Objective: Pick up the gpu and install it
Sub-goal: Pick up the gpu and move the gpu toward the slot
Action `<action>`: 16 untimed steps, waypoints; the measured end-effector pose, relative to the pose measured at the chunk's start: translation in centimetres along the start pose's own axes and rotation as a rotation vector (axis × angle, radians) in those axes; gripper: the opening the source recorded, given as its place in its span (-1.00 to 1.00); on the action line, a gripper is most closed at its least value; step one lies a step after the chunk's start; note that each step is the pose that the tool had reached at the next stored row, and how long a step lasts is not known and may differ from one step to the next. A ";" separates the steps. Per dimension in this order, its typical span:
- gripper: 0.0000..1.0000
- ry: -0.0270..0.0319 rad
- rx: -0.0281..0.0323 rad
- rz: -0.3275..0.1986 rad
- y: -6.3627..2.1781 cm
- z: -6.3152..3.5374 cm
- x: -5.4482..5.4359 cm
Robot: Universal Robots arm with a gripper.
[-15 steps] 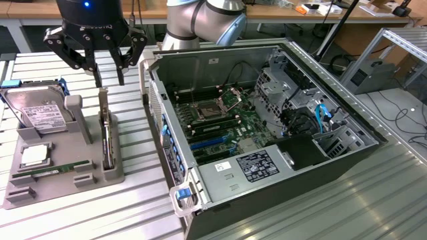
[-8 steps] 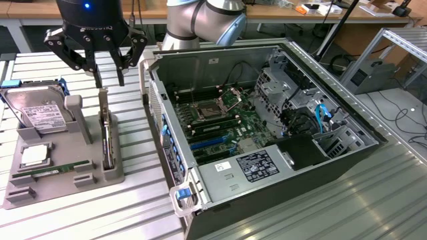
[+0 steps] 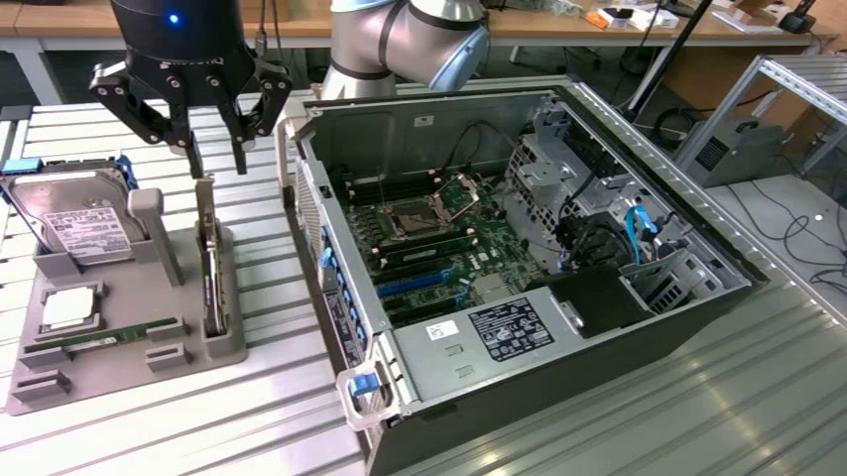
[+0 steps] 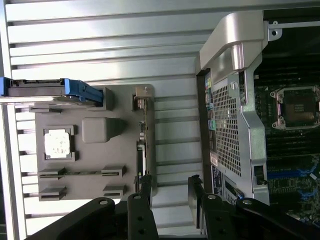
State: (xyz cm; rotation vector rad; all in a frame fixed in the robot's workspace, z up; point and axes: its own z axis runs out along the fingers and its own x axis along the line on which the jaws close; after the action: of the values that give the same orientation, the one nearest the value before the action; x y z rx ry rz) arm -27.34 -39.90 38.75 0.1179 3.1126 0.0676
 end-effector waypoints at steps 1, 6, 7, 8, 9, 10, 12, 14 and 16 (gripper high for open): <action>-0.16 -0.0001 0.0000 0.000 0.00 0.03 0.0; -0.16 0.0000 0.0000 0.000 -0.01 0.23 0.0; -0.16 0.0000 0.0000 0.000 -0.01 0.28 0.0; -0.16 -0.0001 -0.0001 0.000 -0.01 0.32 0.0; -0.16 -0.0001 -0.0001 0.000 -0.01 0.35 0.0; -0.16 -0.0001 -0.0001 0.000 -0.01 0.37 0.0; -0.16 -0.0001 0.0000 0.000 -0.02 0.53 0.0; -0.16 0.0000 0.0000 0.000 -0.03 0.61 0.0; -0.16 -0.0001 0.0000 0.000 -0.03 0.72 0.0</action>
State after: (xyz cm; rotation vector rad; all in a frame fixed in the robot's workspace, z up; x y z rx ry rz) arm -27.35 -39.89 38.02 0.1180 3.1125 0.0676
